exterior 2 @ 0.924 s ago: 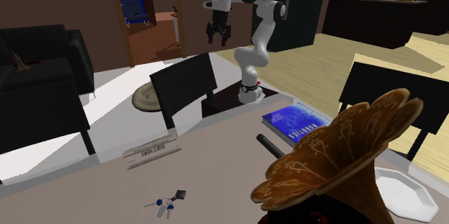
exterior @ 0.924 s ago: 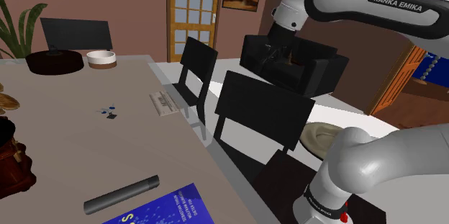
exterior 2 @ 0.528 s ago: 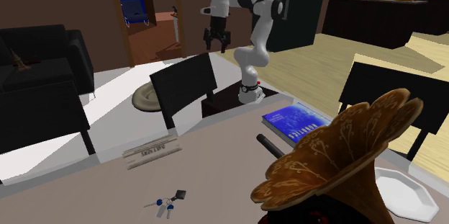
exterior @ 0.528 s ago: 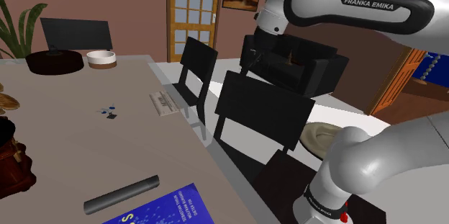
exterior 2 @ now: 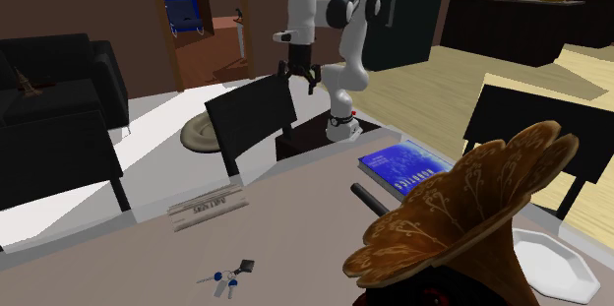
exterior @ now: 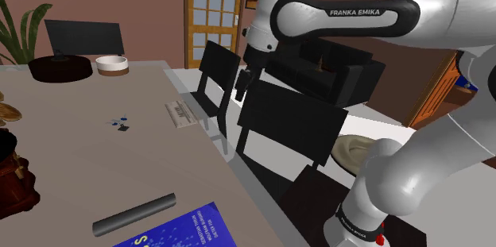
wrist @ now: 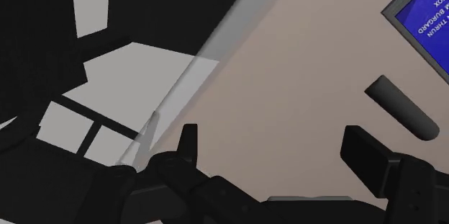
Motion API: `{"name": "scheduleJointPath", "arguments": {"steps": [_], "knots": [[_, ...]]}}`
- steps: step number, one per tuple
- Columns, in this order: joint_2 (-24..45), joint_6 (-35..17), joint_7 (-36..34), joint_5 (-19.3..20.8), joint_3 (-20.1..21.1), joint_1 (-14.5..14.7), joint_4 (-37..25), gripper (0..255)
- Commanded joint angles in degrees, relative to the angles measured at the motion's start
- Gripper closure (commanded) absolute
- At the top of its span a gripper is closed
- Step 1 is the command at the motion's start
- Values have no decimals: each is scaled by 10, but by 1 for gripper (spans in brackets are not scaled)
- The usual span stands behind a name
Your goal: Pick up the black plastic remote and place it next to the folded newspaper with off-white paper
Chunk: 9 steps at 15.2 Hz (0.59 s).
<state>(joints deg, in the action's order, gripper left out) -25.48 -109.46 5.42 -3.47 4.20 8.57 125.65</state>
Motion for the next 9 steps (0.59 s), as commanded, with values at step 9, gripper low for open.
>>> {"name": "scheduleJointPath", "arguments": {"steps": [9], "knots": [[175, -57, 66, -2, 47, 52, -81, 0]]}}
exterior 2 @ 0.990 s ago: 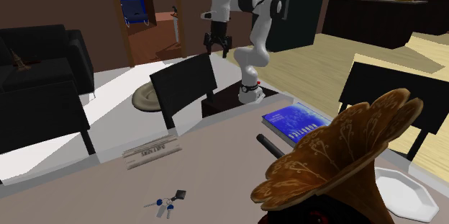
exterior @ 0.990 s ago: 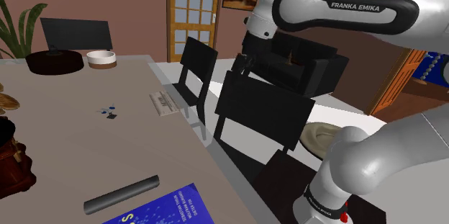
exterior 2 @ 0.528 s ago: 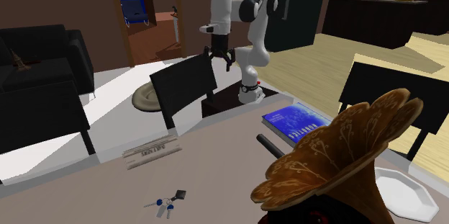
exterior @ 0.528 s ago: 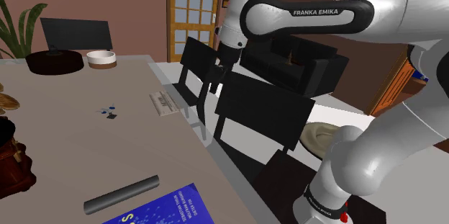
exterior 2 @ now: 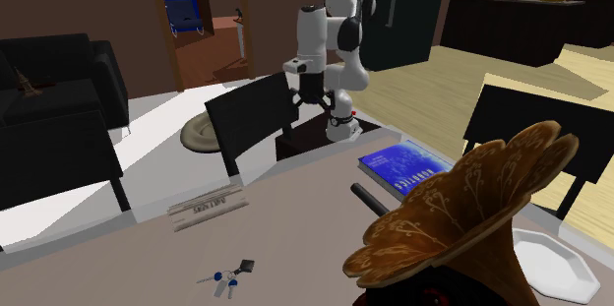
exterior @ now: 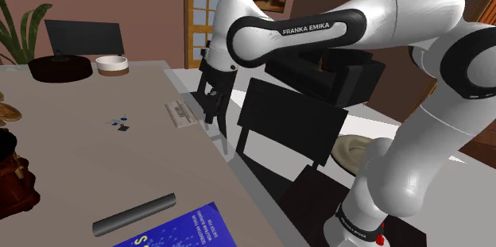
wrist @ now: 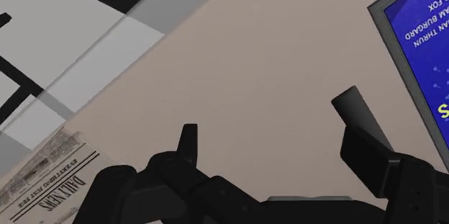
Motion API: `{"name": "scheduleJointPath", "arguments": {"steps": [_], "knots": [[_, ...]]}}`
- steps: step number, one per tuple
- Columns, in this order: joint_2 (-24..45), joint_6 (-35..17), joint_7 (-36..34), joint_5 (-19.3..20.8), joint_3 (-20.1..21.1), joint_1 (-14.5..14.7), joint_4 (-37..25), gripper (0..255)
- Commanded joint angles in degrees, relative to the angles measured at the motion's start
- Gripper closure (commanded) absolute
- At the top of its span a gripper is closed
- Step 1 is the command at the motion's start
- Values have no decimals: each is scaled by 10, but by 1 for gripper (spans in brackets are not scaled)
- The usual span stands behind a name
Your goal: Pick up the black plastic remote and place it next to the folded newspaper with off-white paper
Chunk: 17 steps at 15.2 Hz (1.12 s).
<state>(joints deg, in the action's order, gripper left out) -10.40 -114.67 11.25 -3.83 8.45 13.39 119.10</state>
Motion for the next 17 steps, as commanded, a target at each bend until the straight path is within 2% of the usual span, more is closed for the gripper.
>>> {"name": "scheduleJointPath", "arguments": {"steps": [1, 17], "knots": [[41, -9, 14, 3, 9, 9, -24, 0], [298, -31, 93, 60, 84, 97, -190, 0]]}}
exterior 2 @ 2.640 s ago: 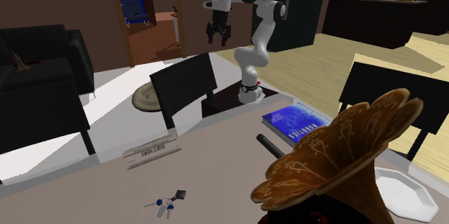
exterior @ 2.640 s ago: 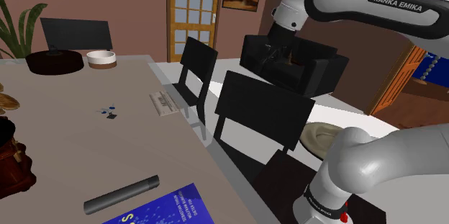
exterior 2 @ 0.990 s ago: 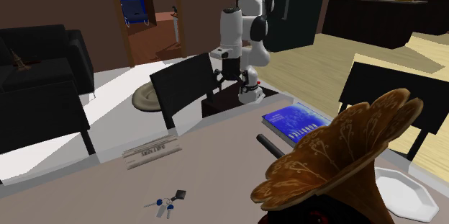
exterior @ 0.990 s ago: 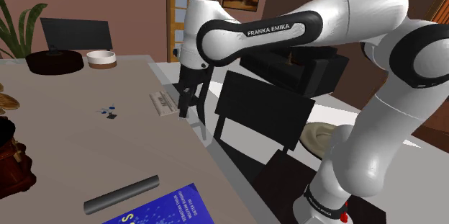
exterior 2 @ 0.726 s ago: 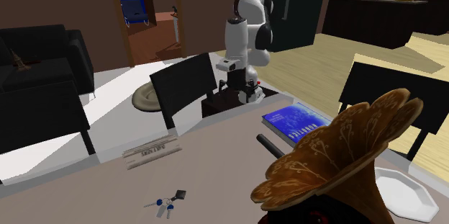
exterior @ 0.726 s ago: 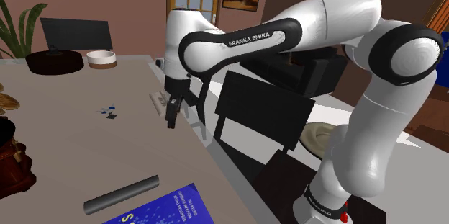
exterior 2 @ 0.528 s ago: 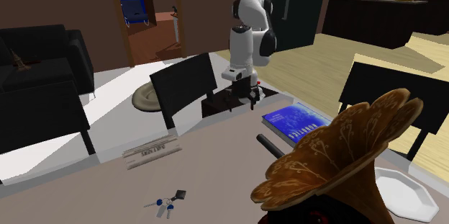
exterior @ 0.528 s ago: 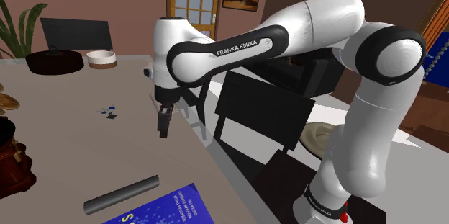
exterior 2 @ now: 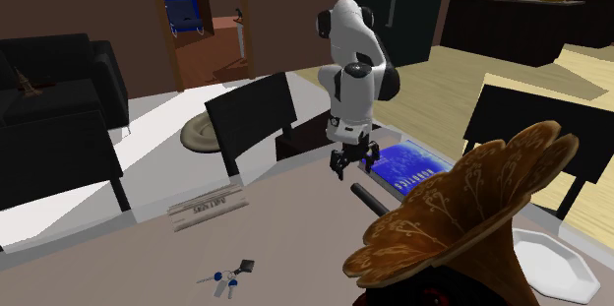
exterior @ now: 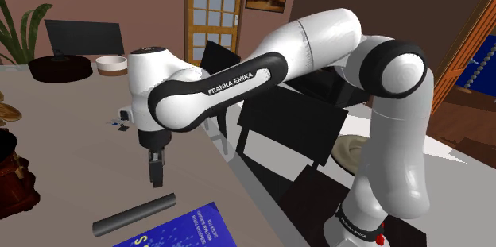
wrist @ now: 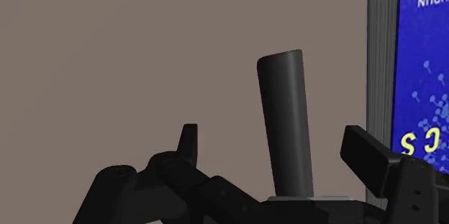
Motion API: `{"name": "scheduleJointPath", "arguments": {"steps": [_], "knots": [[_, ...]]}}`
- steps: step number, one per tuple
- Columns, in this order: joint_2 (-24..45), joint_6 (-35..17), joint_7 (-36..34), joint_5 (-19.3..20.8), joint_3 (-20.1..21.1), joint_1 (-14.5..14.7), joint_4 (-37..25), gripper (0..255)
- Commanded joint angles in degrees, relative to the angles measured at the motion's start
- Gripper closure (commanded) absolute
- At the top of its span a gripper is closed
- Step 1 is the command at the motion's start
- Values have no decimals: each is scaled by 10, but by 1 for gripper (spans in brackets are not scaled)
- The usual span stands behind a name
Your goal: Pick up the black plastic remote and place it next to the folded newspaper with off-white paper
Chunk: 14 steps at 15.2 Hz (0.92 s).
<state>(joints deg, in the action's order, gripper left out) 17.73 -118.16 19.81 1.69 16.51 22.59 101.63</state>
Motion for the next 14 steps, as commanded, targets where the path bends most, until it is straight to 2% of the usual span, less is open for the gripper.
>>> {"name": "scheduleJointPath", "arguments": {"steps": [1, 4, 14], "knots": [[32, 4, 12, 10, 7, 12, -26, 0], [77, 7, 26, 25, 18, 33, -59, 0], [102, -42, 21, 34, 14, 39, -35, 0]]}}
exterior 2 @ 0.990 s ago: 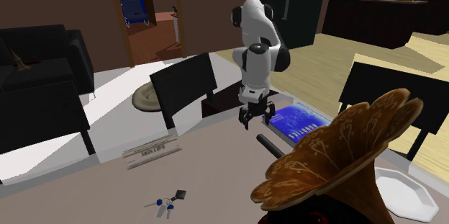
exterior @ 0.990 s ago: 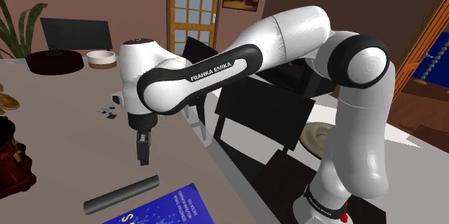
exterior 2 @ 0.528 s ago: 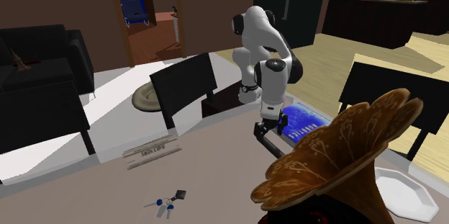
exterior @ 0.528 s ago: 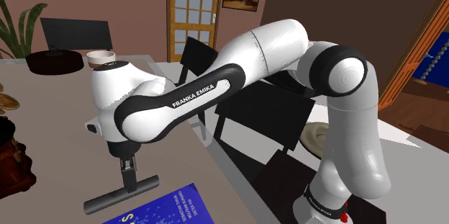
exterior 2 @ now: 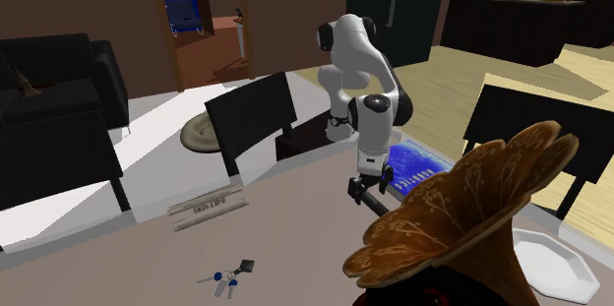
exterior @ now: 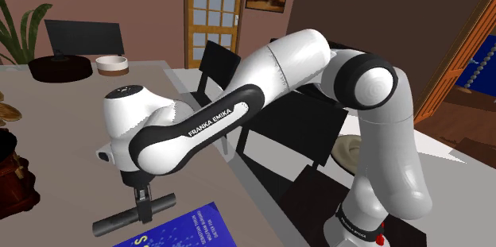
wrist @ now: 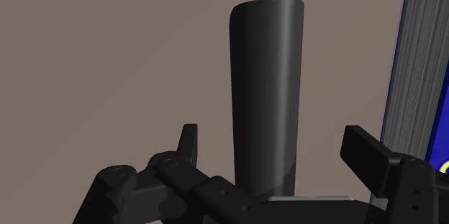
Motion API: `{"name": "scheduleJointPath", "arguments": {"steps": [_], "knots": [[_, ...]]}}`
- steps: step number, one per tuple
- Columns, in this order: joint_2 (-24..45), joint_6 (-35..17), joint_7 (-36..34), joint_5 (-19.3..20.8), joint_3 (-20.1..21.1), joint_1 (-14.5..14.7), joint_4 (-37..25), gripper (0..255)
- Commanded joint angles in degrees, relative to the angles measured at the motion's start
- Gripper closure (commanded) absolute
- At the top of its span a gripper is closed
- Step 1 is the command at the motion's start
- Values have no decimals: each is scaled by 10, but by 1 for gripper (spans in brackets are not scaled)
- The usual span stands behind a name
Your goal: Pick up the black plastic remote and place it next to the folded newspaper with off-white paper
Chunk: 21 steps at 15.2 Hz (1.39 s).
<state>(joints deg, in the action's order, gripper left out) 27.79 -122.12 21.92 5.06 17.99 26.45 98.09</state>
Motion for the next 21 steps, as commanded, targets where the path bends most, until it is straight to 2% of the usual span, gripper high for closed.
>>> {"name": "scheduleJointPath", "arguments": {"steps": [1, 6, 7, 16, 21], "knots": [[1, -2, 0, 0, 0, 0, 1, 0], [1, -2, 0, 0, 0, 0, 1, 0], [1, -2, 0, 0, 0, 0, 1, 255], [1, -2, 0, 0, 0, 0, 1, 255], [-17, 28, 2, -5, 3, -2, -12, 255]]}}
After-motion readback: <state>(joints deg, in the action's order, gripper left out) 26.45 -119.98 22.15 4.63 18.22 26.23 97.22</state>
